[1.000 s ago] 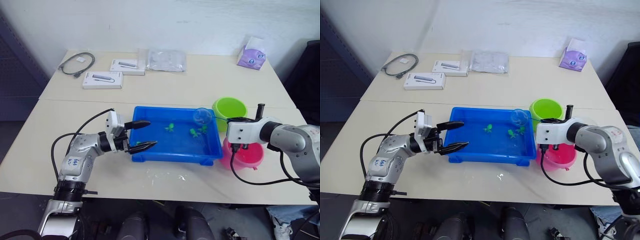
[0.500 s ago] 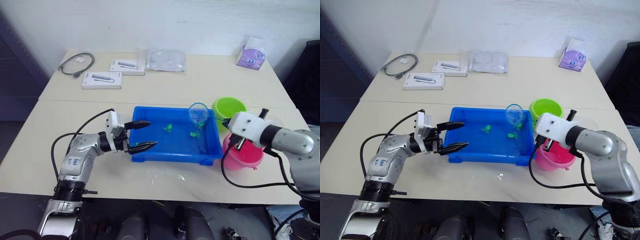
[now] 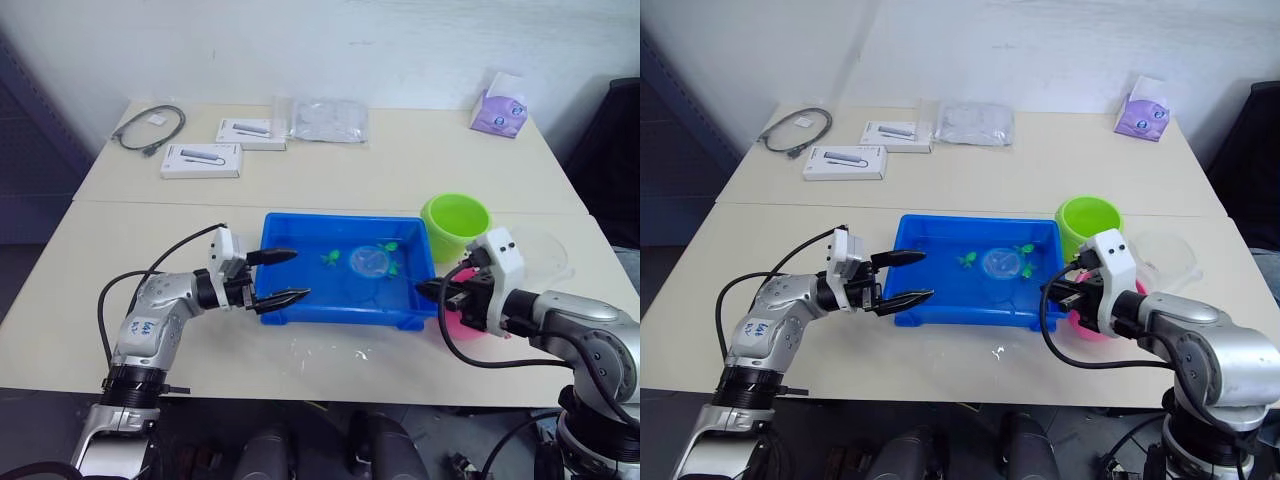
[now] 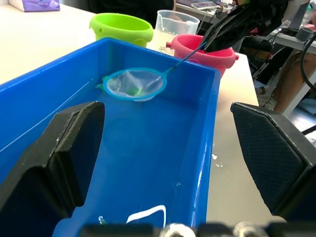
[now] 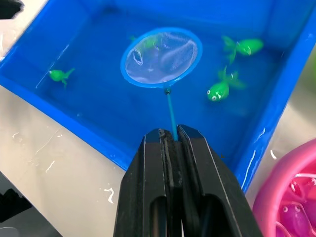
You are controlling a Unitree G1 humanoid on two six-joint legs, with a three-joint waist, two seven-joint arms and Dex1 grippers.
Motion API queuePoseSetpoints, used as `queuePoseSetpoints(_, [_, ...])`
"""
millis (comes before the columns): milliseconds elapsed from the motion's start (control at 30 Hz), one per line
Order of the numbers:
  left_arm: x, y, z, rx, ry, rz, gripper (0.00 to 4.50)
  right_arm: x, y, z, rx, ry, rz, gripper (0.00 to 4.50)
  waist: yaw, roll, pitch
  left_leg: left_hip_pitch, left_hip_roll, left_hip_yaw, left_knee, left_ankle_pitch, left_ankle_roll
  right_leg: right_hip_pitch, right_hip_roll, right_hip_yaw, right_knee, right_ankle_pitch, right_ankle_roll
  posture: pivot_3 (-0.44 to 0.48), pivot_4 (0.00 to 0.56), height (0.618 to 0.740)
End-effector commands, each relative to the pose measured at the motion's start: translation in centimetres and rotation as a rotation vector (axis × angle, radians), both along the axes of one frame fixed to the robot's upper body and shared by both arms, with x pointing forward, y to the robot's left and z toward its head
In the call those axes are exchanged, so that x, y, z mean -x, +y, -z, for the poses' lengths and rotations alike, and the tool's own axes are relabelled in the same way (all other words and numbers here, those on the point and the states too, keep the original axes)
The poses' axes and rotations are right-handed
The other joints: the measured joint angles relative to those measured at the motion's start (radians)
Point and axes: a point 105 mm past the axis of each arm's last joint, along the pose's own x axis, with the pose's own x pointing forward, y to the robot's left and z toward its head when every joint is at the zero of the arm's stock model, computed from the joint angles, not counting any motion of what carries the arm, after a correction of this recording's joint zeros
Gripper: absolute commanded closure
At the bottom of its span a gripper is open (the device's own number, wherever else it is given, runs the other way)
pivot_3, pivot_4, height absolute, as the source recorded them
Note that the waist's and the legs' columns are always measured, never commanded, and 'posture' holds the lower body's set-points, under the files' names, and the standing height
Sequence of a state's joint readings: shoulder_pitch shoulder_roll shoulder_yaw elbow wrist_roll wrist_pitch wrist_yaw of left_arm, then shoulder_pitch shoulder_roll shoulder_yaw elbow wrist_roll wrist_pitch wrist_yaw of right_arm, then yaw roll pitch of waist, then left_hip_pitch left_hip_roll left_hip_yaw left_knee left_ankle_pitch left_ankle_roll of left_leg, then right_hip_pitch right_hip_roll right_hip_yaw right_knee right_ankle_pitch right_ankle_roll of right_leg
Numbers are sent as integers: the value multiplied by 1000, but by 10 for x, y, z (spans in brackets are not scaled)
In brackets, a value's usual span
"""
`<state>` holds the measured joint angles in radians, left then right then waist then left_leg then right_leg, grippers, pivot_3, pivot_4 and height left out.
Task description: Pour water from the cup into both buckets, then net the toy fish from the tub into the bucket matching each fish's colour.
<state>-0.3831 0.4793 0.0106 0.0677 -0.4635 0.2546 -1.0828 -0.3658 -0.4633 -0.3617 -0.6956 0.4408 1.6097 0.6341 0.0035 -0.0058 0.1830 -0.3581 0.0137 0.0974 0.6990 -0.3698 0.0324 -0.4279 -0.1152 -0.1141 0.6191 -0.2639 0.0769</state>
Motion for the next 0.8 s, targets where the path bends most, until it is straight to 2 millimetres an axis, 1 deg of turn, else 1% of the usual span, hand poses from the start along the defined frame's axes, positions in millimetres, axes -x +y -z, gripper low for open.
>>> queuePoseSetpoints(33, [4,0,-11,5,-41,8,100,-6,-7,-1,12,6,52,4500,-3,0,0,0,0,0,0,0,0,0,0,0,0,0,0,0,150,740])
queuePoseSetpoints(200, [4,0,-11,3,-40,0,100,-17,-9,1,-2,44,95,4500,-7,0,0,0,0,1,0,0,0,0,1,0,1,0,0,0,150,740])
queuePoseSetpoints(267, [4,1,-11,3,-40,-4,100,-18,-12,7,29,85,91,4500,-7,0,0,0,0,1,0,0,0,-1,1,0,0,0,0,0,150,740])
queuePoseSetpoints(333, [4,1,-11,4,-41,-7,100,-18,-12,8,36,103,84,4500,-7,0,0,0,0,1,-1,0,0,-1,1,0,0,0,0,0,150,740])
queuePoseSetpoints(533, [5,4,-11,4,-42,-20,100,-19,-10,8,41,153,52,4500,-6,0,0,0,0,1,0,0,0,0,1,0,0,0,0,0,150,740])
queuePoseSetpoints(700, [5,5,-11,4,-41,-28,100,-26,-8,6,50,167,71,4500,-6,0,0,-1,1,1,-1,0,0,-1,1,0,-1,0,0,0,150,740])
queuePoseSetpoints(800, [5,5,-11,5,-41,-33,100,-33,-2,2,53,151,89,4500,-6,0,0,-1,1,1,-1,0,0,-1,1,0,-1,0,0,0,150,740])
